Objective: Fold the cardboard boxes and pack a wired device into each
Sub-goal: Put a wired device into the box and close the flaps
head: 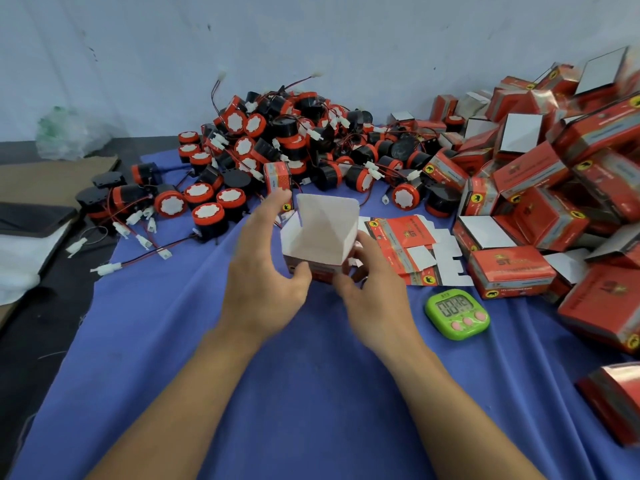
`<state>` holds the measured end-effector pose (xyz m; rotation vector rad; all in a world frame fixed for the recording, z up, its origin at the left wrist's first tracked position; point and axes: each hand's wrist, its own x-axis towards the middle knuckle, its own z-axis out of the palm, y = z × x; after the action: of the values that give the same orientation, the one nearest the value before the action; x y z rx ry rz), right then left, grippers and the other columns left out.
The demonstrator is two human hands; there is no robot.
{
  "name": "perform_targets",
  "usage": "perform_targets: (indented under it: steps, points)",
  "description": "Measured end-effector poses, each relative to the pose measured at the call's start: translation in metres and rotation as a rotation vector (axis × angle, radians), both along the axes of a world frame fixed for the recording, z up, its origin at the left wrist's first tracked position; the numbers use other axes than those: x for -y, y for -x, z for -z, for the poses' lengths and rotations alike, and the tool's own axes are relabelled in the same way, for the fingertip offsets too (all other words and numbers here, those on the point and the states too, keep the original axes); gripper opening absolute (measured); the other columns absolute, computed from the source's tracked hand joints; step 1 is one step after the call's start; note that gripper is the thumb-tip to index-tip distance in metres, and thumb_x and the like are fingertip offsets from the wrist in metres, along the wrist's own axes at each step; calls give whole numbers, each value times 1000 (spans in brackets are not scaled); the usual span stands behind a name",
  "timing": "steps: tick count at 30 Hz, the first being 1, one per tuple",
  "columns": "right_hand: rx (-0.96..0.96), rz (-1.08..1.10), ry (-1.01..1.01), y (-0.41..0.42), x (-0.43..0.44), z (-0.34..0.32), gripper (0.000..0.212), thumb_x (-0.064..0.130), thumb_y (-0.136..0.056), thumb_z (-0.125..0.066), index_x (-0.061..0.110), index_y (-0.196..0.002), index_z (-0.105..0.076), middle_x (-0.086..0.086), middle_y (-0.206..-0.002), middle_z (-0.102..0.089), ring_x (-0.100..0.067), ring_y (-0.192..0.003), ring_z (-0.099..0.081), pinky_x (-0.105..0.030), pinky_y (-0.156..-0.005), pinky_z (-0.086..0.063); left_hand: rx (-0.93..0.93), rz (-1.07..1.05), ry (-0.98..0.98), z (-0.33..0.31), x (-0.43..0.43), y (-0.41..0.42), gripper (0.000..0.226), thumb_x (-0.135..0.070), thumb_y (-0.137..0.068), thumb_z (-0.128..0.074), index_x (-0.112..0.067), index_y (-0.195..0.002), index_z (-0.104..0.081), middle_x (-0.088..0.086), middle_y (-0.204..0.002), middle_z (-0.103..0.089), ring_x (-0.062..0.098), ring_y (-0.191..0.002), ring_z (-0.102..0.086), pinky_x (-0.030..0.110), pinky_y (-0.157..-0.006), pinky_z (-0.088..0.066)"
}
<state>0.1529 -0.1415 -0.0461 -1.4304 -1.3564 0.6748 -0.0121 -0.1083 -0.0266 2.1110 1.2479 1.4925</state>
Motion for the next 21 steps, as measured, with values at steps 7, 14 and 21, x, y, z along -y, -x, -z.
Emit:
perform_targets:
  steps: [7, 14, 21]
  points:
    - [0, -26, 42, -9, 1, -6, 62, 1, -91, -58, 42, -138, -53, 21, -109, -66, -1, -90, -62, -16, -72, -48, -22, 83, 509, 18, -21, 6, 66, -29, -56, -81, -53, -115, -61, -34, -105, -71, -6, -99, -67, 18, -77, -52]
    - [299, 225, 60, -59, -65, -58, 50, 4, -91, -54, 24, -137, -57, 6, -120, -65, -8, -83, -58, -17, -70, -44, -71, 36, 584, 18, -27, 9, 54, -28, -72, -90, -57, -103, -56, -30, -97, -70, -12, -87, -61, 16, -68, -47]
    - [1251, -27, 345, -114, -152, -53, 36, 8, -100, -50, 3, -135, -53, -16, -137, -50, -36, -119, -47, -44, -100, -40, -85, 74, 606, 16, -29, 11, 57, -28, -72, -90, -63, -101, -55, -45, -99, -62, -14, -92, -60, 15, -69, -47]
